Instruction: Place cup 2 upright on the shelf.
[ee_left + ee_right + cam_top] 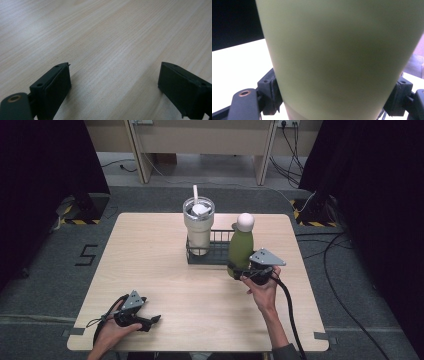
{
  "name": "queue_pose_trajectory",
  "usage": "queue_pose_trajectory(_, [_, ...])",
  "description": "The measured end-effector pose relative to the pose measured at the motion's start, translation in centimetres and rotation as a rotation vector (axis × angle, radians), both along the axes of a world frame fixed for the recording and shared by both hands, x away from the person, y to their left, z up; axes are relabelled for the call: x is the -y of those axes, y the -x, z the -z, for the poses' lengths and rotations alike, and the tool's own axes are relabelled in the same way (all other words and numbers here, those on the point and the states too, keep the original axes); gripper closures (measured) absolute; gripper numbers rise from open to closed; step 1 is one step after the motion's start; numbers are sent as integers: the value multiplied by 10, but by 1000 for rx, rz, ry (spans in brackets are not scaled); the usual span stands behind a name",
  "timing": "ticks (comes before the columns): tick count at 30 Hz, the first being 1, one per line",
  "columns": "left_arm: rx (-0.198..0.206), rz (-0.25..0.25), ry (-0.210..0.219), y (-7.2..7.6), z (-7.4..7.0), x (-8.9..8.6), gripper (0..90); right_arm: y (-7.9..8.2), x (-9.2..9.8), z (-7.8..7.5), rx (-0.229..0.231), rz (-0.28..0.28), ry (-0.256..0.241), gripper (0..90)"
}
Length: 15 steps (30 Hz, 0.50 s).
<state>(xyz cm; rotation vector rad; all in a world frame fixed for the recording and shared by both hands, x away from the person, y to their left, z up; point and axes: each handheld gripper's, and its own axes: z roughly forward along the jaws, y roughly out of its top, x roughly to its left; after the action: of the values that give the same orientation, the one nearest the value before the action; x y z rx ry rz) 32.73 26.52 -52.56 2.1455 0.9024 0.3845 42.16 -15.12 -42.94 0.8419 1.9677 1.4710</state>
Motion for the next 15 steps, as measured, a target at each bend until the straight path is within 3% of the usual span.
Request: queue_pose_trajectory(15, [-1,0,-1,0,0,0,103,-9,0,-23,-2,5,-14,210])
